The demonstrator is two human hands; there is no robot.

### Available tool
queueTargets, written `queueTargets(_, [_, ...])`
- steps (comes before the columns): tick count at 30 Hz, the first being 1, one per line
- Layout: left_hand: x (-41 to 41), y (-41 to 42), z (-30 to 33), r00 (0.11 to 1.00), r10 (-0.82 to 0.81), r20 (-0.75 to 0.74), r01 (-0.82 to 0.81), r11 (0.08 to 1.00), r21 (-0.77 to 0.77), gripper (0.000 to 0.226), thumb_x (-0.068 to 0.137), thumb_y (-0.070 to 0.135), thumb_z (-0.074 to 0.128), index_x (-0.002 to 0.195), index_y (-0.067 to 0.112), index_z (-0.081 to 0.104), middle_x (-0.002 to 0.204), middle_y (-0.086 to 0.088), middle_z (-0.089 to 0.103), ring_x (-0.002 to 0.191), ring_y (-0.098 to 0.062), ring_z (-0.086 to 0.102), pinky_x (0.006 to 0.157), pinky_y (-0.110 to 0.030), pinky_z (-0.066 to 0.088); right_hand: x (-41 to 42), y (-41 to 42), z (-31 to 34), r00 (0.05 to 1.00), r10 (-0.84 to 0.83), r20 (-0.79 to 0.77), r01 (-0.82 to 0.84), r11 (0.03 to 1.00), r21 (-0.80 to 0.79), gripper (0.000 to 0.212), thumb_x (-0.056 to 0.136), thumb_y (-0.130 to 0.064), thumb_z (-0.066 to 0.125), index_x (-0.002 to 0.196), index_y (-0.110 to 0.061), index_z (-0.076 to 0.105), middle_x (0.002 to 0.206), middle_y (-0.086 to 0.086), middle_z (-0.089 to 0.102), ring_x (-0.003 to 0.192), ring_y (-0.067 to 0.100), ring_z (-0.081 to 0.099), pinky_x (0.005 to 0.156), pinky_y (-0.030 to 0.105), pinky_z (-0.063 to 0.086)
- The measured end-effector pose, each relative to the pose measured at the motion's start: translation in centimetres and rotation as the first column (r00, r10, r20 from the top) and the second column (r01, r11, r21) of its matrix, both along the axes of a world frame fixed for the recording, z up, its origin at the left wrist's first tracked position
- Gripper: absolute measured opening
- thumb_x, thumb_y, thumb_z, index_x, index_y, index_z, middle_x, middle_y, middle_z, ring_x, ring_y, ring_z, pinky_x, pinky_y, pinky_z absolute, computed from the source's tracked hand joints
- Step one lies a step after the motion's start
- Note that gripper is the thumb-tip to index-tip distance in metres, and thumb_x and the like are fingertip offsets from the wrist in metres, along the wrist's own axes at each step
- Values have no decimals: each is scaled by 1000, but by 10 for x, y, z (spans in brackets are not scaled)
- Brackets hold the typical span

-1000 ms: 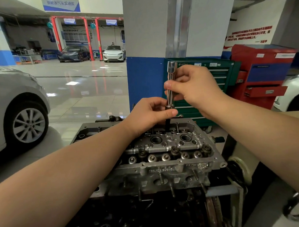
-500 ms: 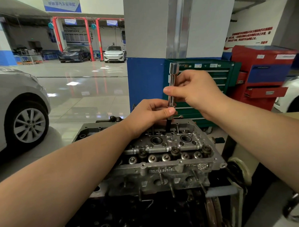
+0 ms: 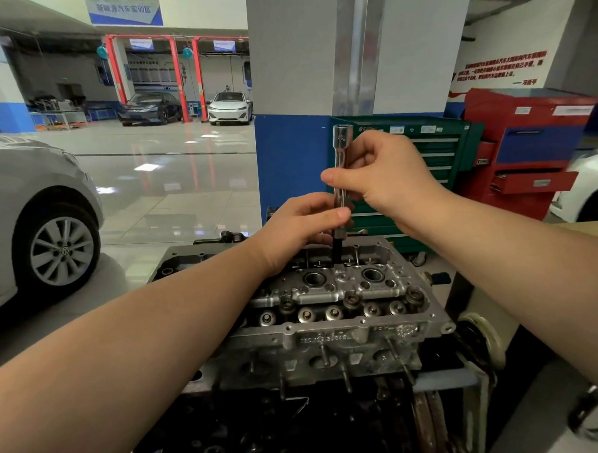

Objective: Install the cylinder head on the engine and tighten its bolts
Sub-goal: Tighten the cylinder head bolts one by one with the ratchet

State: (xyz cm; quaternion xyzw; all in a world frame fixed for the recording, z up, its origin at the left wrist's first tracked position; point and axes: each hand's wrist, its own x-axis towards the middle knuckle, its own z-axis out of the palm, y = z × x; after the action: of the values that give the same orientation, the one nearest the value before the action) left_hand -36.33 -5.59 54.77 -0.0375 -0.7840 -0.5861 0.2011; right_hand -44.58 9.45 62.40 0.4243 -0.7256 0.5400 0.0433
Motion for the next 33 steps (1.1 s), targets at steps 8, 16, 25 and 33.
queueTargets(8, [-2,-1,-1,997,45,-60,-52,990,-129,7,97,16,74,103,13,72,97,-5,79,99,-19,75,100,-42,58,-3,2,0,948,234,216,-229,972,-49,12,99,-13,69,110,-19,72,104,6,79,95,22,78,91,47,63])
queueTargets(16, [1,5,2,997,70,-18,-71,991,-113,37,95,22,78,127,9,66,119,-13,74,112,-30,72,103,-47,57,3,-1,7,996,-44,-72,49,997,67,27,79,-32,91,86,-15,72,76,5,75,66,19,76,58,37,64])
queueTargets(25, [2,1,1,998,-60,32,59,998,24,23,103,9,64,124,0,67,114,-12,79,104,-25,76,95,-37,60,-8,10,7,926,290,239,-296,955,-13,19,100,-3,64,114,-15,69,102,5,80,96,23,78,87,40,64])
queueTargets(33, [0,2,3,994,105,-10,-105,994,-12,28,79,23,89,98,16,70,95,-14,71,91,-30,70,95,-60,59,-2,1,3,996,-73,-56,73,997,-3,33,76,-32,93,86,-15,68,76,3,72,63,15,74,53,30,61])
